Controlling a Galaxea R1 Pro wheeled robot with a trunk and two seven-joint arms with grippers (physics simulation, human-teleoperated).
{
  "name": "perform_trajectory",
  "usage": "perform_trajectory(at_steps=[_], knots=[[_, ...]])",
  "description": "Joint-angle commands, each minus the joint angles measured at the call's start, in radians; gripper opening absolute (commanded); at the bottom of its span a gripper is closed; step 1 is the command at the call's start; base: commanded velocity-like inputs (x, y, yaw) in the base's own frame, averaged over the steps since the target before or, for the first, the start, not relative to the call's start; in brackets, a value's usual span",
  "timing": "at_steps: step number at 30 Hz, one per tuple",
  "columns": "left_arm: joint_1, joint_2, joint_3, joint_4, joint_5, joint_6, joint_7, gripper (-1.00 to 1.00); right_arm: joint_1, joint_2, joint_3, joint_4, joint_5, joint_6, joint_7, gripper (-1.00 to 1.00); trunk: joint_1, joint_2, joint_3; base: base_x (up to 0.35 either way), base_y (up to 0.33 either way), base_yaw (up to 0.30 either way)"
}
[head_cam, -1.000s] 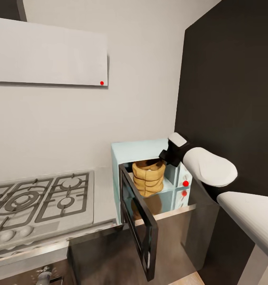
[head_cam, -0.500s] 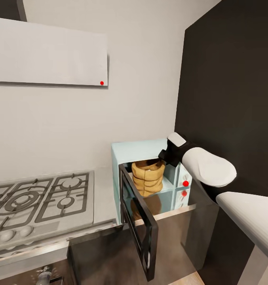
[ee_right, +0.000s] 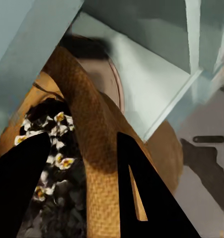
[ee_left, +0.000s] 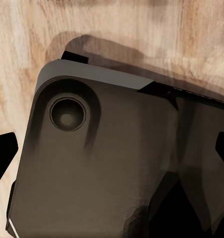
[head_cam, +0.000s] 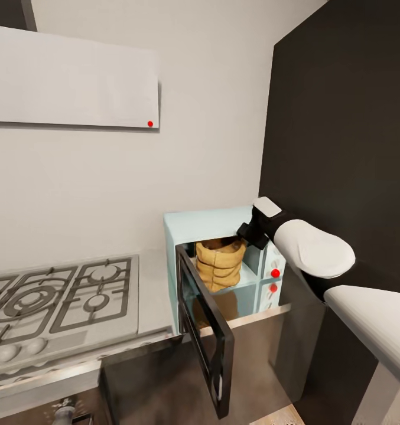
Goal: In the kitchen, take the popcorn bag from the countertop, put it into the microwave, and heat it until the popcorn is cooked so the cooked popcorn ends up inside the bag.
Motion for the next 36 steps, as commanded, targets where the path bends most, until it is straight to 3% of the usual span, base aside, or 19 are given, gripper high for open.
perform_trajectory(at_steps=[1,4,24,36], knots=[[0.000,0.000,0.007,-0.001,0.004,0.001,-0.004,1.00,0.000,0.001,0.001,-0.003,-0.003,0.006,-0.018,-1.00,0.000,-0.001,-0.001,0.000,0.000,-0.185],[0.000,0.000,0.007,-0.001,0.004,0.001,-0.004,1.00,0.000,0.001,0.002,-0.004,-0.002,0.007,-0.046,-1.00,0.000,-0.001,-0.001,0.000,0.000,-0.208],[0.000,0.000,0.007,-0.001,0.009,0.003,-0.004,1.00,0.000,-0.003,0.000,-0.003,-0.007,0.011,-0.050,-1.00,0.000,-0.001,-0.001,0.000,0.064,-0.026],[0.000,0.000,0.007,-0.001,0.010,0.003,-0.004,1.00,0.000,-0.004,-0.001,-0.005,-0.004,0.011,-0.064,-1.00,0.000,-0.001,-0.001,0.000,0.000,-0.169]])
